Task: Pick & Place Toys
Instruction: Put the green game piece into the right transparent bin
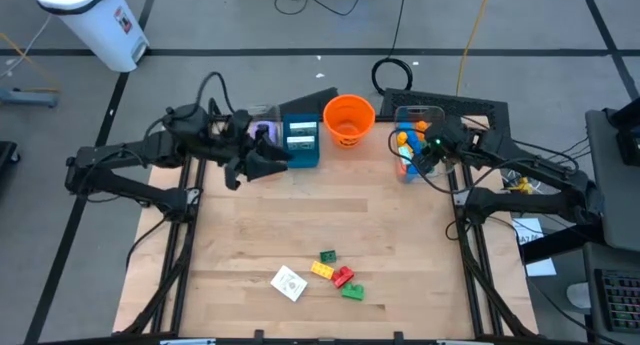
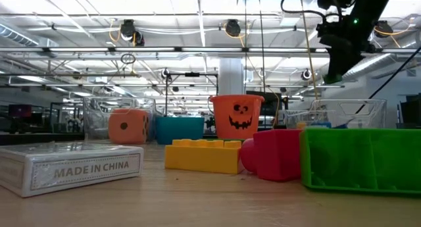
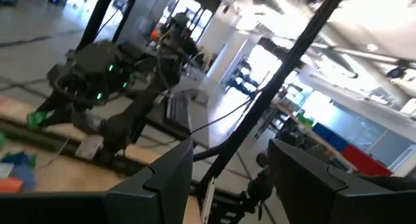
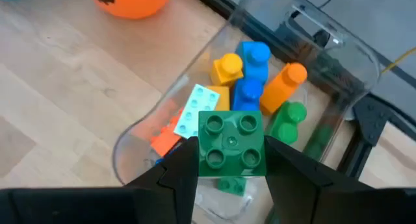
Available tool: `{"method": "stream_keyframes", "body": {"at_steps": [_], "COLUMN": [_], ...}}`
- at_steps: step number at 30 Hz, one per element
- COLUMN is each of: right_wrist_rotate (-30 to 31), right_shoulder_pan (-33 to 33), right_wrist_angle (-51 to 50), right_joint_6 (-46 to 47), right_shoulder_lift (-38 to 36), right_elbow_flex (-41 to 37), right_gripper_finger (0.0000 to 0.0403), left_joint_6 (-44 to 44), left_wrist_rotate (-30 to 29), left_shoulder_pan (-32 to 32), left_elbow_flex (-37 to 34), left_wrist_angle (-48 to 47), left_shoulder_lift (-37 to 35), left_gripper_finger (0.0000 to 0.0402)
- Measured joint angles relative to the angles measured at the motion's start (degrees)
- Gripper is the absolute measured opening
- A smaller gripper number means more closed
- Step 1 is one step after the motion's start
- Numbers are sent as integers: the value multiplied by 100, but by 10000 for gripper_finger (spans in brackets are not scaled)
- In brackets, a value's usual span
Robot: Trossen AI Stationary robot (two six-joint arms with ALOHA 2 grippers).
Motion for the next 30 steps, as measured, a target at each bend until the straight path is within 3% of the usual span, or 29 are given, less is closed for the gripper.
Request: {"method": "stream_keyframes", "body": {"at_steps": [10, 30], "right_wrist_rotate": [-8, -1030], "right_shoulder_pan": [-366, -1072], "right_wrist_angle": [112, 871], "right_joint_6": [-188, -202], "right_shoulder_lift": [-51, 50], "right_elbow_flex": [-262, -1415], "right_gripper_finger": [147, 142], "left_joint_6": [9, -81], "left_wrist_rotate": [-314, -275], "left_shoulder_pan": [-274, -416], "left_elbow_flex": [-3, -11], "left_wrist_angle": [142, 557], "left_shoulder_lift": [340, 655], "left_gripper_finger": [207, 207]}}
